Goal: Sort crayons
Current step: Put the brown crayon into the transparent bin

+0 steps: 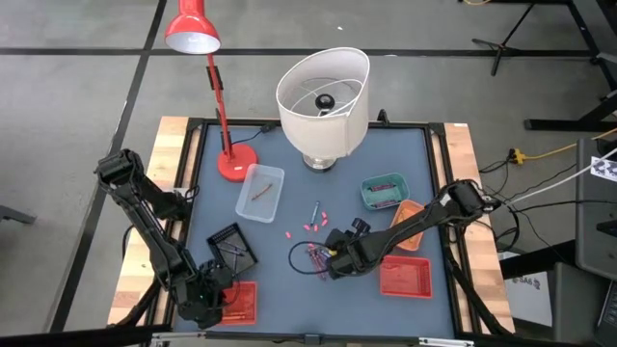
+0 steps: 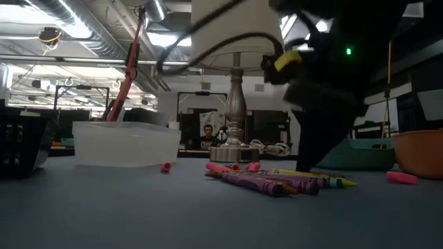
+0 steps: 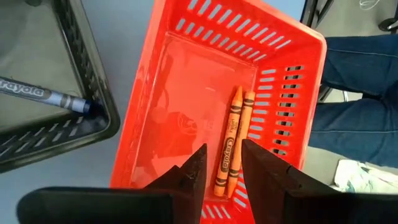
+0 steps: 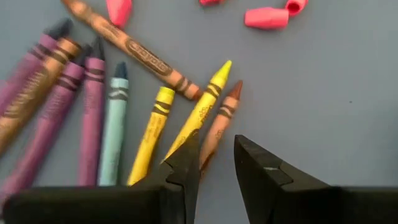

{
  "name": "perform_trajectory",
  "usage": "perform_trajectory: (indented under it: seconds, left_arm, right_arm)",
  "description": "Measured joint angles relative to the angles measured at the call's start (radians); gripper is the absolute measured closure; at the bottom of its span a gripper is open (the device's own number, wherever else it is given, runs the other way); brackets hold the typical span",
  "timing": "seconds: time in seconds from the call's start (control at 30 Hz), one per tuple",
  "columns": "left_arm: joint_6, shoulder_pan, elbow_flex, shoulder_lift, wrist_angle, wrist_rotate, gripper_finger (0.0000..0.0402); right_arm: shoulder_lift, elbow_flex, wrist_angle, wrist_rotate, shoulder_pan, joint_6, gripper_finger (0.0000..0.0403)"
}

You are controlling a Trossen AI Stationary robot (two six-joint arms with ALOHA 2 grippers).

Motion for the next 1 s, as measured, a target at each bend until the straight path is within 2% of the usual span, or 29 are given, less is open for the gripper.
perform_trajectory:
  seconds: [0.27, 0.6, 0.87, 1.0]
  left_arm:
    - [0.0, 0.0, 0.0, 0.0, 0.001, -0.007, 0.0317]
    - [0.0, 0.0, 0.0, 0.0, 0.037, -0.084, 0.0317]
    - [0.001, 0.0, 0.0, 0.0, 0.079, -0.232, 0.0317]
    - [0.017, 0.0, 0.0, 0.0, 0.079, -0.353, 0.0317]
  right_arm:
    - [0.041, 0.004, 0.0, 0.012, 0.002, 0.0, 0.0304]
    - [0.043, 0.003, 0.0, 0.013, 0.002, 0.0, 0.0315]
    - [0.045, 0.002, -0.001, 0.013, 0.002, -0.001, 0.0385]
    - [0.045, 0.001, -0.003, 0.032, 0.002, -0.003, 0.0395]
